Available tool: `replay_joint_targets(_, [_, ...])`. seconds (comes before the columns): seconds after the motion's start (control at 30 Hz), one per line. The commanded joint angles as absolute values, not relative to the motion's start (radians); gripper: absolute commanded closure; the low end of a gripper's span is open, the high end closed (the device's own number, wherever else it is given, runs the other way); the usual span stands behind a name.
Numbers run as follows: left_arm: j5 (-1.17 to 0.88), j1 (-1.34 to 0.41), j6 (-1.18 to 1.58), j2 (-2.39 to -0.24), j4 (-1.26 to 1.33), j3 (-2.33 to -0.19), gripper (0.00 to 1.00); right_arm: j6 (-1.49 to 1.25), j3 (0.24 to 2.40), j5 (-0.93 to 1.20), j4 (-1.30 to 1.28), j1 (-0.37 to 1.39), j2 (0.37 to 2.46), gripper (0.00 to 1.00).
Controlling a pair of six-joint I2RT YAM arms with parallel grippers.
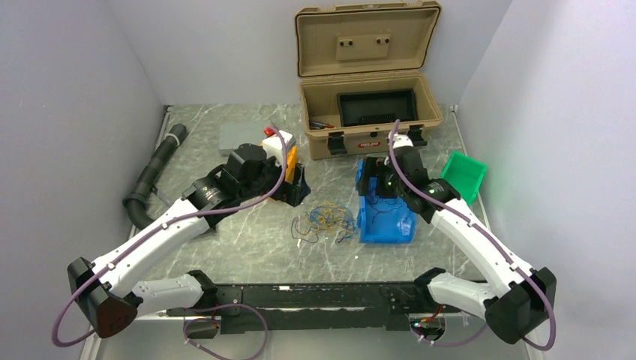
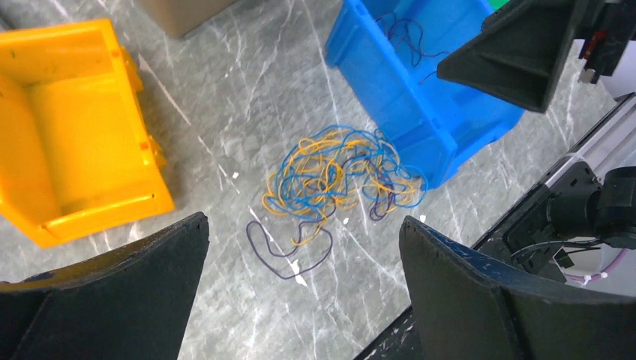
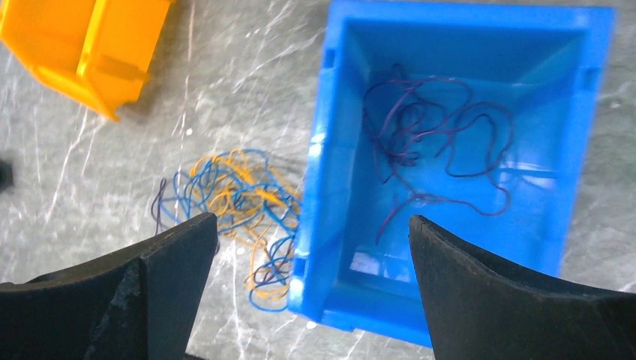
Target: Untangle the cables
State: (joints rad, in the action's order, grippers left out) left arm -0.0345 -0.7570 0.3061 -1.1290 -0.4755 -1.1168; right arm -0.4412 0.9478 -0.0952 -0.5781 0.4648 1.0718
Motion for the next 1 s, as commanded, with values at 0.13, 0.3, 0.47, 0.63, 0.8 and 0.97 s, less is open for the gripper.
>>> replay_joint_targets(0.13, [-0.003,-0.752,0.345,-1.059,-0.459,-1.026,0.01,-0.454,1.024,-0.195,-0.58,0.686,1.159,0.0])
replay_joint_targets(0.3, [-0.003,-0.752,0.35,-1.05,-0.481,-0.998,0.01,-0.468,1.016,-0.155,-0.528,0.745,1.18,0.0])
replay_joint_targets(0.47, [0.123,-0.752,0.426,-1.032,-0.509,-0.958,0.01,-0.484,1.018,-0.145,-0.506,0.806,1.214,0.0])
replay_joint_targets(0.63, [0.125,-0.752,0.455,-1.014,-0.477,-0.904,0.01,-0.5,1.01,-0.129,-0.478,0.852,1.24,0.0])
replay_joint_targets(0.8, [0.097,-0.752,0.47,-1.027,-0.459,-0.873,0.01,-0.52,0.984,-0.097,-0.431,0.867,1.256,0.0])
replay_joint_targets(0.97, [0.065,-0.752,0.472,-1.048,-0.425,-0.835,0.01,-0.542,0.936,-0.05,-0.372,0.869,1.272,0.02])
